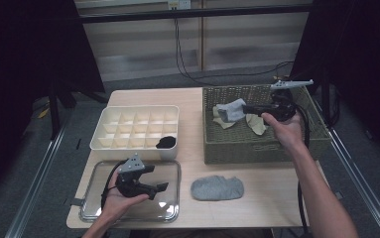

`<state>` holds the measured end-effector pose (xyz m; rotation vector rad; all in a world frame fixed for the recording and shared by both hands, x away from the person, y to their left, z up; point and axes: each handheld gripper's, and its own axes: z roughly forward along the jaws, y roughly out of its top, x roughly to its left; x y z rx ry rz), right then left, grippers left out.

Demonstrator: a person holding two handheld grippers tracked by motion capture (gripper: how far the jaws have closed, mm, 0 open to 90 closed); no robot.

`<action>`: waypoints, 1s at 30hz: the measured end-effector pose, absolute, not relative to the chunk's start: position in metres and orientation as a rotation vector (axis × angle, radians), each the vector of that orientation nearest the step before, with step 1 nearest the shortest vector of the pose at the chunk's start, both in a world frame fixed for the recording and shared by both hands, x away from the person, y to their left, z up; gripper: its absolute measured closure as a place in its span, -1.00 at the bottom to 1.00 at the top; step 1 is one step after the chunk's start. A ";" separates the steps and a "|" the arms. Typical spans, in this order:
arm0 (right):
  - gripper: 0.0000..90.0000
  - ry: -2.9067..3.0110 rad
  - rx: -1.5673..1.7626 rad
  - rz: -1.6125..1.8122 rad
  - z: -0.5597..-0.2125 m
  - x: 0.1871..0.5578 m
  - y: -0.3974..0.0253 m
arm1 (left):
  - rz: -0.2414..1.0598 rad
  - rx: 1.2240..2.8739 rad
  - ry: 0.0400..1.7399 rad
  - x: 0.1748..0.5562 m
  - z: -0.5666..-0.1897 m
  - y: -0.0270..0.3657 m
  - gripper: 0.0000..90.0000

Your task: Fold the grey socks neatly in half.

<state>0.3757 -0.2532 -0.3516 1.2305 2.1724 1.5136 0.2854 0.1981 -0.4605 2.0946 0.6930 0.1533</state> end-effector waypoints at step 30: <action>1.00 2.062 1.094 1.632 -0.328 0.315 -0.245 | 0.165 2.093 0.691 0.284 -0.460 0.191 -0.62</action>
